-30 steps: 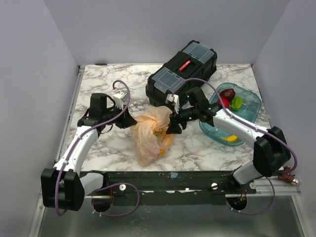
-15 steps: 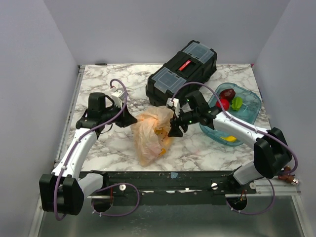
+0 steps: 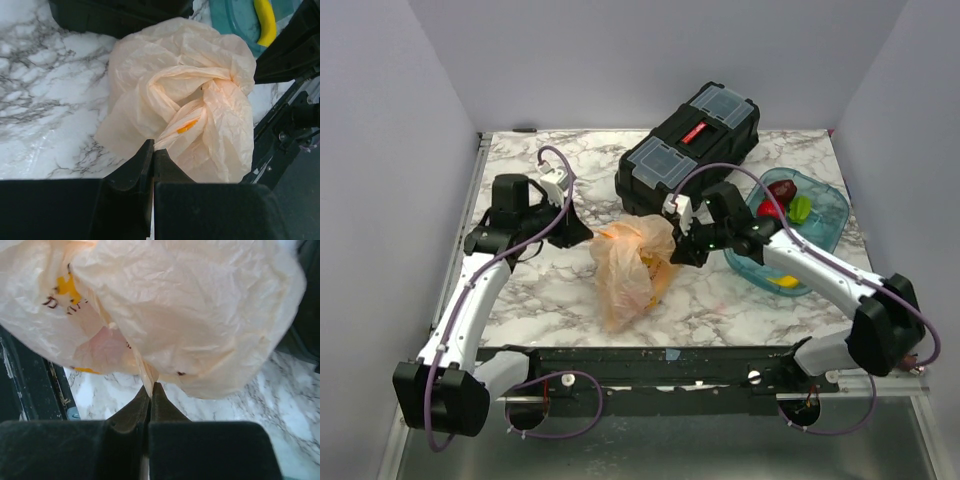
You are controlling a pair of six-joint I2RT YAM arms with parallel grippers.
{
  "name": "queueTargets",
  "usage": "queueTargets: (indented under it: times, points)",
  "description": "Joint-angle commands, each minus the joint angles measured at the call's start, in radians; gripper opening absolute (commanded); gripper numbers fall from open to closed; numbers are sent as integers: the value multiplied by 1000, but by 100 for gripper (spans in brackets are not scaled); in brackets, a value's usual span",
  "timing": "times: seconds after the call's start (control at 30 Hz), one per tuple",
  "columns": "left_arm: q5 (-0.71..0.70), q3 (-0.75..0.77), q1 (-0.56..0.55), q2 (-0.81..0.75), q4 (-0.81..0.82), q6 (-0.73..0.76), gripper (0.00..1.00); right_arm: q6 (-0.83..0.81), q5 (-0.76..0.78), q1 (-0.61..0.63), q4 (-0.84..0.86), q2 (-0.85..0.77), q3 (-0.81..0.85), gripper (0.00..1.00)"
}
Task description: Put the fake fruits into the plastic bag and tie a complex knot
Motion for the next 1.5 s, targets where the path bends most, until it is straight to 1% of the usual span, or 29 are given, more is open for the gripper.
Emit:
queueTargets:
  times: [0.0, 0.13, 0.23, 0.3, 0.43, 0.5, 0.63, 0.73, 0.8, 0.87, 0.93, 1.03, 1.1, 1.17, 1.27, 1.33, 1.4, 1.43, 1.47]
  points:
    - [-197, 173, 39, -75, -188, 77, 0, -68, 195, 6, -200, -154, 24, 1]
    - [-266, 237, 121, -29, -304, 148, 0, -185, 340, -6, -285, -199, -37, 1]
    - [-260, 238, 255, 17, -333, 165, 0, -255, 403, -49, -271, -230, -124, 1]
    - [-269, 234, 313, 56, -334, 180, 0, -290, 423, -85, -254, -237, -182, 1]
    - [-345, 190, 363, 126, -287, 207, 0, -335, 475, -110, -191, -230, -294, 1]
    - [-358, 168, 367, 163, -277, 210, 0, -339, 490, -112, -161, -221, -327, 0]
    - [-304, 145, 347, 197, -288, 202, 0, -331, 475, -112, -152, -198, -311, 1]
    - [-261, 187, 339, 159, -315, 226, 0, -311, 457, -112, -204, -201, -214, 1]
    - [-258, 246, 349, 139, -343, 227, 0, -314, 464, -115, -247, -215, -176, 0]
    - [-239, 320, 379, 162, -403, 233, 0, -330, 460, -134, -280, -243, -181, 0]
    - [-243, 342, 409, 183, -416, 254, 0, -354, 462, -153, -293, -260, -222, 1]
    - [-284, 301, 421, 211, -379, 271, 0, -364, 460, -160, -272, -258, -285, 0]
    - [-253, 268, 411, 236, -376, 250, 0, -346, 446, -160, -238, -228, -294, 1]
    - [-231, 225, 367, 241, -371, 232, 0, -328, 421, -159, -233, -186, -266, 1]
    - [-220, 137, 287, 203, -325, 228, 0, -311, 347, -160, -250, -138, -204, 1]
    - [-223, 96, 267, 183, -296, 228, 0, -310, 293, -160, -256, -130, -177, 0]
    - [-175, 97, 267, 183, -307, 253, 0, -319, 233, -160, -288, -122, -135, 1]
    - [-131, 109, 268, 183, -327, 280, 0, -322, 199, -160, -313, -118, -114, 4]
    - [-73, 119, 266, 180, -345, 315, 4, -323, 167, -160, -343, -112, -81, 19]
